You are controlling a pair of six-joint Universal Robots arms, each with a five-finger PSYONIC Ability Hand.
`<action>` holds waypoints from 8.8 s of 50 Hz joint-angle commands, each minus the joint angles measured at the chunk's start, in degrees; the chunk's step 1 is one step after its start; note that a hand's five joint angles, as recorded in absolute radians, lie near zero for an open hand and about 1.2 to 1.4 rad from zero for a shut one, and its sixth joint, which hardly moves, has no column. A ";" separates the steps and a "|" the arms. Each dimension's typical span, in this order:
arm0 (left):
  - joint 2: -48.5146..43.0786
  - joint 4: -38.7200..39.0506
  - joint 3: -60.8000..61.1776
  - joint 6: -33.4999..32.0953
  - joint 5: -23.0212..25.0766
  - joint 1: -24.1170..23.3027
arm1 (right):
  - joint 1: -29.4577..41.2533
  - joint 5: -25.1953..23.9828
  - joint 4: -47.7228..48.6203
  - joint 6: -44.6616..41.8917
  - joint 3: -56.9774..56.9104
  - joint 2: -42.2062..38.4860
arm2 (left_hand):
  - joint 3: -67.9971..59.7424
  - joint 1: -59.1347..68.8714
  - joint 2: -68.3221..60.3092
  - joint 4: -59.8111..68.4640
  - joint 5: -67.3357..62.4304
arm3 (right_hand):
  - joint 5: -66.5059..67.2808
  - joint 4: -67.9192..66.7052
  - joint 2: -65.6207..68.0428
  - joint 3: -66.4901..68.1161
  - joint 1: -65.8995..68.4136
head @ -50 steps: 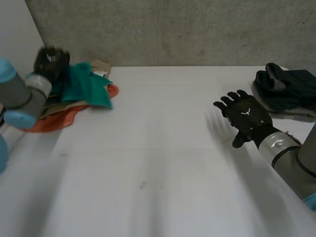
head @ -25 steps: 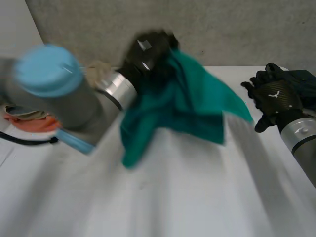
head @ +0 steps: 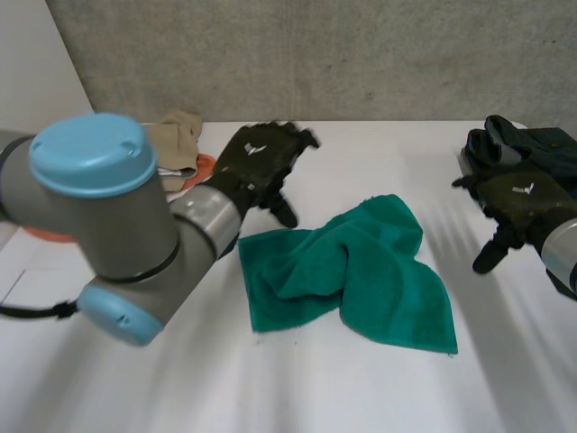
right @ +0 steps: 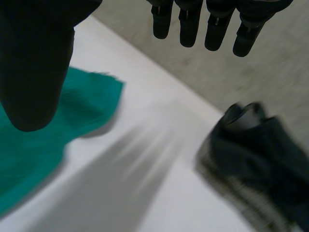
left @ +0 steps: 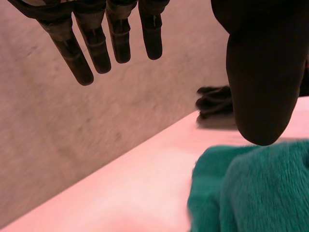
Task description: Fold the laundry.
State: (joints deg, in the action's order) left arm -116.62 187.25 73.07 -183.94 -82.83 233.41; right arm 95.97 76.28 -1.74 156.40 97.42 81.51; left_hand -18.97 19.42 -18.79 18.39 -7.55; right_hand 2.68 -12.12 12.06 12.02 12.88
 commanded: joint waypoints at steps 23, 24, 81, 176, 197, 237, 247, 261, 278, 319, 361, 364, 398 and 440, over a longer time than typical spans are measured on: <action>-15.83 -1.36 1.46 1.56 4.17 3.72 | 15.47 5.99 18.08 6.55 8.49 -12.43 | -35.57 35.11 -35.75 36.14 -36.98 | 57.69 -58.25 58.30 58.35 57.49; -15.92 -1.62 1.03 1.65 4.08 3.72 | 15.39 6.60 19.13 6.37 8.14 -12.43 | -44.65 44.19 -44.83 45.22 -46.06 | 67.23 -67.79 67.84 67.89 67.03; 2.27 2.25 9.36 1.48 -3.04 8.81 | 8.44 11.53 11.41 -5.84 -17.19 -20.34 | 0.85 -1.31 0.67 -0.28 -0.56 | 67.32 -67.88 67.94 67.98 67.12; 0.35 6.70 -20.21 -10.74 3.29 13.12 | 17.15 5.10 11.20 -2.16 -53.57 -28.61 | -61.03 60.58 -61.21 61.61 -62.45 | 67.32 -67.88 67.94 67.98 67.12; 5.35 18.33 3.37 -11.27 1.70 9.79 | 16.62 5.73 20.20 -1.89 -30.46 -19.28 | -61.03 60.58 -61.21 61.61 -62.45 | 67.32 -67.88 67.94 67.98 67.12; -5.55 13.76 22.29 -10.30 9.34 23.48 | 10.73 3.18 13.87 -2.68 -9.36 -22.80 | -7.57 7.11 -7.75 8.14 -8.98 | 67.32 -67.88 67.94 67.98 67.12; -6.78 13.32 20.09 -15.31 13.22 26.31 | 10.55 2.91 13.87 -2.77 -9.45 -22.80 | -7.23 6.77 -7.41 7.80 -8.64 | 67.32 -67.88 67.94 67.98 67.12; -12.40 12.79 15.44 -17.77 13.04 25.61 | 10.64 2.65 13.87 -2.94 -9.36 -22.97 | -8.24 7.78 -8.42 8.81 -9.65 | 67.32 -67.88 67.94 67.98 67.12; -15.22 9.01 9.55 -22.17 12.78 25.25 | 10.82 2.56 13.87 -2.94 -9.18 -23.06 | -12.09 11.64 -12.27 12.67 -13.51 | 67.32 -67.88 67.94 67.98 67.12; -12.06 1.10 1.80 -17.78 11.72 22.44 | 10.64 2.91 13.87 -2.86 -9.01 -22.80 | -61.03 60.58 -61.21 61.61 -62.45 | 67.32 -67.88 67.94 67.98 67.12; -8.45 0.92 15.09 -16.37 11.02 22.09 | 10.64 5.99 3.32 0.48 -13.05 -15.94 | -15.80 15.35 -15.98 16.38 -17.22 | 67.32 -67.88 67.94 67.98 67.12; -10.38 0.92 13.42 -16.37 10.93 22.09 | 10.64 5.99 3.32 0.40 -13.05 -16.38 | -15.81 15.35 -15.99 16.38 -17.22 | 67.32 -67.88 67.94 67.98 67.12; -19.44 0.92 0.23 -16.54 10.49 19.72 | 10.82 5.99 4.29 -0.13 -11.91 -17.87 | -41.51 41.05 -41.69 42.08 -42.92 | 67.32 -67.88 67.94 67.98 67.12; -5.81 -0.32 -5.72 -23.66 1.09 19.28 | 11.52 10.99 -10.50 -17.63 -34.13 -21.56 | -61.03 60.58 -61.21 61.61 -62.45 | 67.32 -67.88 67.94 67.98 67.12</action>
State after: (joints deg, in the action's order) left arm -114.95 177.13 84.74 -206.25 -79.19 253.33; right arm 107.25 83.19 -25.60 132.78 72.81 64.97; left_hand -68.31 66.34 -68.52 68.62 -55.97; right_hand 54.41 -68.66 67.35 68.24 63.11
